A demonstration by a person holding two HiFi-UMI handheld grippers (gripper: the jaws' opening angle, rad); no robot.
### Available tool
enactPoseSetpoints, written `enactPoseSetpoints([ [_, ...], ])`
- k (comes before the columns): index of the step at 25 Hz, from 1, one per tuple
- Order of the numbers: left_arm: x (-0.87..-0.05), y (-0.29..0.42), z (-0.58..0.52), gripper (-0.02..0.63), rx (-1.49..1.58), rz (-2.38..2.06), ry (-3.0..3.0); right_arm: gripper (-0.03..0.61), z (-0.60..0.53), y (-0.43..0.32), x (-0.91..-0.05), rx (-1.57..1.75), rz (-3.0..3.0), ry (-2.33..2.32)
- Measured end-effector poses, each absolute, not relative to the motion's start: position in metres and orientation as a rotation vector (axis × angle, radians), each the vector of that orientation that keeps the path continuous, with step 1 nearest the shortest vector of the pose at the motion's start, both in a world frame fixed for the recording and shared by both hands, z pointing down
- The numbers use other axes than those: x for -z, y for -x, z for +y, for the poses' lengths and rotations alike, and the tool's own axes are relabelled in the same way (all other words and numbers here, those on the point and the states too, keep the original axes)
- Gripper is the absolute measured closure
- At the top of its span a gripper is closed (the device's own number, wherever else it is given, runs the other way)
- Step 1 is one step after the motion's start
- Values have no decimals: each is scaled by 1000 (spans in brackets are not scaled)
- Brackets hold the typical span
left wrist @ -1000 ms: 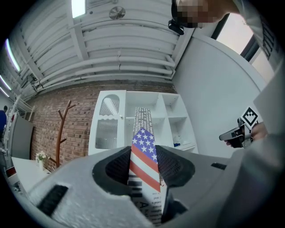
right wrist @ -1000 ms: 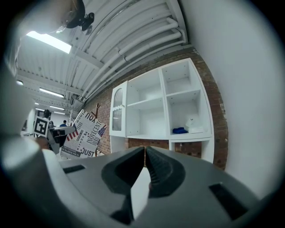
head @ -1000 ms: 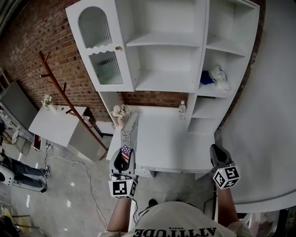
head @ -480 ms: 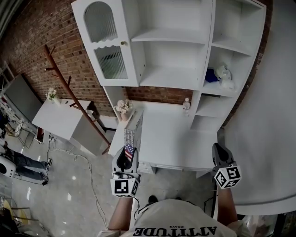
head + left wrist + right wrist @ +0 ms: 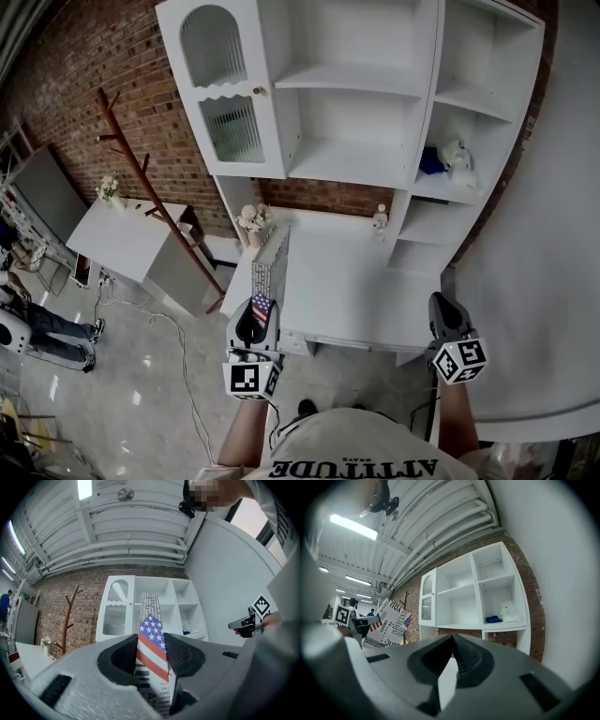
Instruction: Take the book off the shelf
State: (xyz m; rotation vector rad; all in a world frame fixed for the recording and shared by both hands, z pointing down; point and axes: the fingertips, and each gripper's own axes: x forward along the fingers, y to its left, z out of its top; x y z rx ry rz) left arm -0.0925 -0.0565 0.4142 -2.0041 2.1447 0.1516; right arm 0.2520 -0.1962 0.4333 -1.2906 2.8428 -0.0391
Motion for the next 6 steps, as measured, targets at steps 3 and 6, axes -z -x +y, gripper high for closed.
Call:
enactPoseSetpoints([
  [3,-412,95,-58,433,-143,2140,2003,549,-197,-249,-432,38,2839,1286],
  [6,-410,97,-60,433,-142,2137,2001,549,-199,-247,-431,38,2838,1282],
])
